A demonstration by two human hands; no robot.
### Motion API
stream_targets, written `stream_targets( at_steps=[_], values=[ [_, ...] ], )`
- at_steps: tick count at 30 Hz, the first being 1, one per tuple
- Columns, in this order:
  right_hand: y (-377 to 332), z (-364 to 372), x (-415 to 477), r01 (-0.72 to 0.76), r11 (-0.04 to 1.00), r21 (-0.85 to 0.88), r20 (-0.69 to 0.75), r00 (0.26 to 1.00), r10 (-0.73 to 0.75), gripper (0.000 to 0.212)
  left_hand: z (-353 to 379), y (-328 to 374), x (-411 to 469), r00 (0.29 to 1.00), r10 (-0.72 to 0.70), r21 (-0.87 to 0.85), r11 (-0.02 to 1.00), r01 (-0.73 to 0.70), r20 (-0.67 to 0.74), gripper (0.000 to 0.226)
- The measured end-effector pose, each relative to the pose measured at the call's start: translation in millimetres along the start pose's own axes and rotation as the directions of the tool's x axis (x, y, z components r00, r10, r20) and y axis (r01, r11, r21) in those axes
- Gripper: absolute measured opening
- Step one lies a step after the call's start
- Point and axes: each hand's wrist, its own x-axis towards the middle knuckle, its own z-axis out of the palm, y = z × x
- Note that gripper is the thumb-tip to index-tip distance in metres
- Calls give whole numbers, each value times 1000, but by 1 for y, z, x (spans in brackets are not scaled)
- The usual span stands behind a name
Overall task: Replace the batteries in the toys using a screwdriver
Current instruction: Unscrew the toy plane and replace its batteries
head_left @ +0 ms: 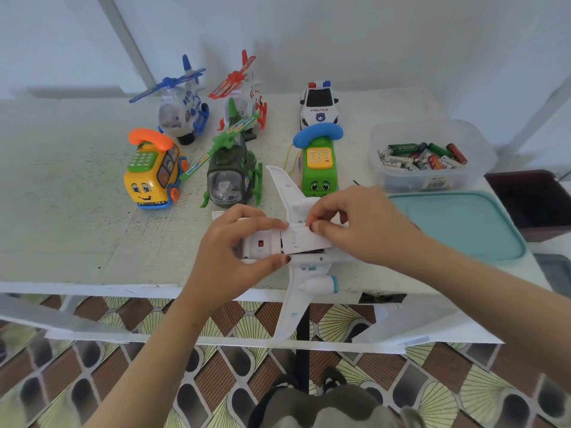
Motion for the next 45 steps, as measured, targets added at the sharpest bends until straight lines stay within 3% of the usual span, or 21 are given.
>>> stream_targets(
  at_steps=[1, 5, 8, 21, 31, 35, 40, 45],
  values=[
    [0, 1, -1, 41, 998, -49, -18, 999, -42, 9, 0, 0, 0, 1000, -6, 2, 1000, 6, -2, 35],
    [0, 4, -7, 188, 941, -282, -4, 980, -197, 48, 0, 3, 2, 1000, -30, -1, 1000, 30, -1, 33],
    [3, 10, -7, 258, 889, -379, -20, 958, -286, 42, 0, 3, 2, 999, -36, -1, 999, 36, 1, 34],
    [13, 17, -7, 259, 921, -291, -127, 944, -306, 37, -3, 1, 3, 999, -37, 16, 999, 37, 7, 48],
    [11, 19, 0, 247, 935, -255, -197, 933, -301, 34, -2, 2, 8, 999, -48, 33, 998, 48, 7, 42],
    [13, 18, 5, 281, 918, -281, -177, 925, -337, 34, -2, 2, 8, 998, -66, 20, 998, 66, 6, 41],
    [16, 5, 8, 310, 926, -214, -39, 945, -325, 34, -3, 2, 9, 997, -71, 27, 997, 71, 13, 44],
    [18, 8, 7, 307, 934, -185, -68, 944, -324, 42, -3, 2, 9, 998, -67, 40, 997, 67, 14, 45]
  ],
)
